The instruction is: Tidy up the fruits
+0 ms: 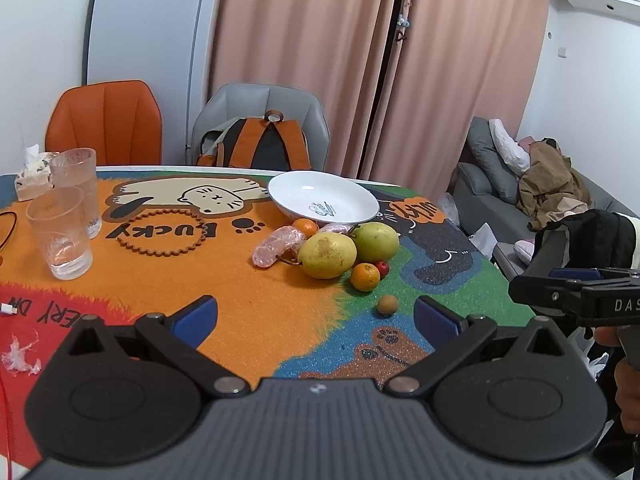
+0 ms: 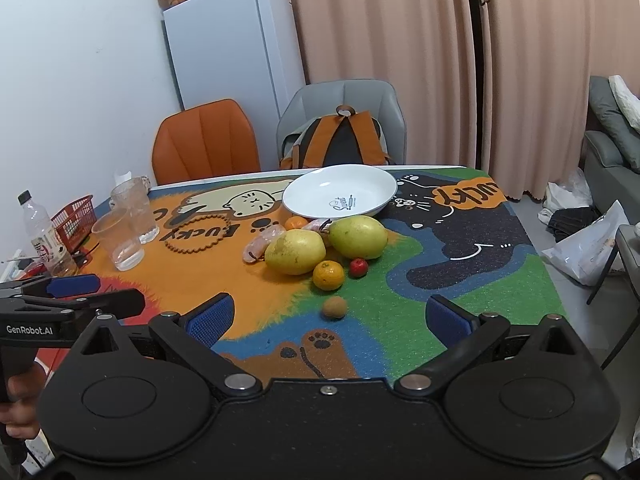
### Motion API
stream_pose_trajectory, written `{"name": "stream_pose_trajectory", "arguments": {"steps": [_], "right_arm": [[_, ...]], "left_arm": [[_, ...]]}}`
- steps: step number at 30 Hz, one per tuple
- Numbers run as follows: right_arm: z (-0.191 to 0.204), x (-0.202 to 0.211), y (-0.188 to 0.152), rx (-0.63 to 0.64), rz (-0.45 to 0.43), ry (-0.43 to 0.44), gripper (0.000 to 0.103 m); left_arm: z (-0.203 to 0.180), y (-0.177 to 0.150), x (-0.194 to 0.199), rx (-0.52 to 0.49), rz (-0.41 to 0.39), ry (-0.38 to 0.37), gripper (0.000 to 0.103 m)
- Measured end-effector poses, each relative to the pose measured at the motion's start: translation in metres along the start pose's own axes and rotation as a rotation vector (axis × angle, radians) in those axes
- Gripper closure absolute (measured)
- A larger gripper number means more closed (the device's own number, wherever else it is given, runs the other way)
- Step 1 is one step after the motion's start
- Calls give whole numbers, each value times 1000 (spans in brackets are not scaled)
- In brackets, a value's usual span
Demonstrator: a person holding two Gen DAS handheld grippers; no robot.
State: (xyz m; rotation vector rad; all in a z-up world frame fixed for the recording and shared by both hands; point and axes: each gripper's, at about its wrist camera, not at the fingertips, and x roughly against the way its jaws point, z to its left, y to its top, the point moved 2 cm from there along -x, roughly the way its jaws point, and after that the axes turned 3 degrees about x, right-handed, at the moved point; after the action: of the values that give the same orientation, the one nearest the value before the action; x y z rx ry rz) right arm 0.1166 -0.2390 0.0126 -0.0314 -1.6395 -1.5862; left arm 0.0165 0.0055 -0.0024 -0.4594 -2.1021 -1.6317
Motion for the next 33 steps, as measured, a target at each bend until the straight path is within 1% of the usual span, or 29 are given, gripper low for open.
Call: {"name": "stream_pose_trajectory", "arguments": {"steps": [16, 33], "right_arm": [[0, 1, 3, 8, 1, -9, 0], [2, 2, 3, 15, 2, -1, 0]], "left_arm": [[3, 3, 2, 2, -8, 3, 0], [-2, 1, 4, -5, -8, -2, 0]]}}
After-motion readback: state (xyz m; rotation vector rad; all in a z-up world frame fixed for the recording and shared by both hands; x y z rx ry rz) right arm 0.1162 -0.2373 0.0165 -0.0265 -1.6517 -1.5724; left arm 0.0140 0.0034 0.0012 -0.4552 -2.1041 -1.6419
